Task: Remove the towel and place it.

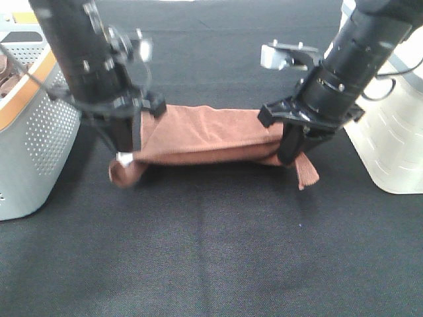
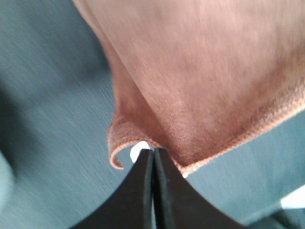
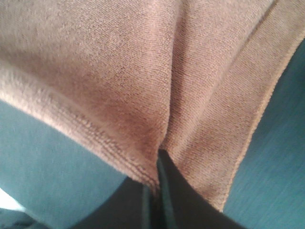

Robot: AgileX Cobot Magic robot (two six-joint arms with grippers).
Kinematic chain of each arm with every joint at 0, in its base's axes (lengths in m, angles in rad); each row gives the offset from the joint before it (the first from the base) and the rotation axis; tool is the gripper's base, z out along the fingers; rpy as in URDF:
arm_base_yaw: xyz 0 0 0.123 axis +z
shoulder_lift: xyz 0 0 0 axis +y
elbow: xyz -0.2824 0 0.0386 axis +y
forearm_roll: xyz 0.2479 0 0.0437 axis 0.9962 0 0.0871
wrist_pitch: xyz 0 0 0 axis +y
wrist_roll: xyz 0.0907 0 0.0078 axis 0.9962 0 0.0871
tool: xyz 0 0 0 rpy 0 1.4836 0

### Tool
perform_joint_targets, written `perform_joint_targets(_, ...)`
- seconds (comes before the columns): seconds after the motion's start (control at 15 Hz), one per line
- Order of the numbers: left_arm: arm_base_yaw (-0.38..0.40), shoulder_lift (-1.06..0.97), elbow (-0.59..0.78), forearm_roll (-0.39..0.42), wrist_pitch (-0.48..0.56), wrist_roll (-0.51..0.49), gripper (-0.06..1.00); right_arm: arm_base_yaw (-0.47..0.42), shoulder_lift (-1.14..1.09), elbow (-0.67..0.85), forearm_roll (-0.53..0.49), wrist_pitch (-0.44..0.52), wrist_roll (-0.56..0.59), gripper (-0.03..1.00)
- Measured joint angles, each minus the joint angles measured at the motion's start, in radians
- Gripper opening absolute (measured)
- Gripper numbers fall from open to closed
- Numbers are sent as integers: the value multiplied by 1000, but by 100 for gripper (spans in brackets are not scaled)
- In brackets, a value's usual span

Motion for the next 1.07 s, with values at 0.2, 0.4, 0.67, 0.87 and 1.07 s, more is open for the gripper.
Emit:
perform_joint_targets(0.2,-26,0,60,-3,-2,-2,0,0,0,43,1,1,0,3)
perform_joint_targets(0.4,-26,0,87,20,5,-2,3,-1,0,93,-12,2,1,25)
perform_joint_targets(0.67,-26,0,98,-22,13,2,73,-2,0,101,-26,42,31,57)
perform_joint_targets(0.87,-26,-16,98,-42,13,14,85,-2,-25,99,-27,90,64,65)
perform_joint_targets(1.07,-26,-51,85,-41,13,20,84,-2,-86,77,-26,104,73,65)
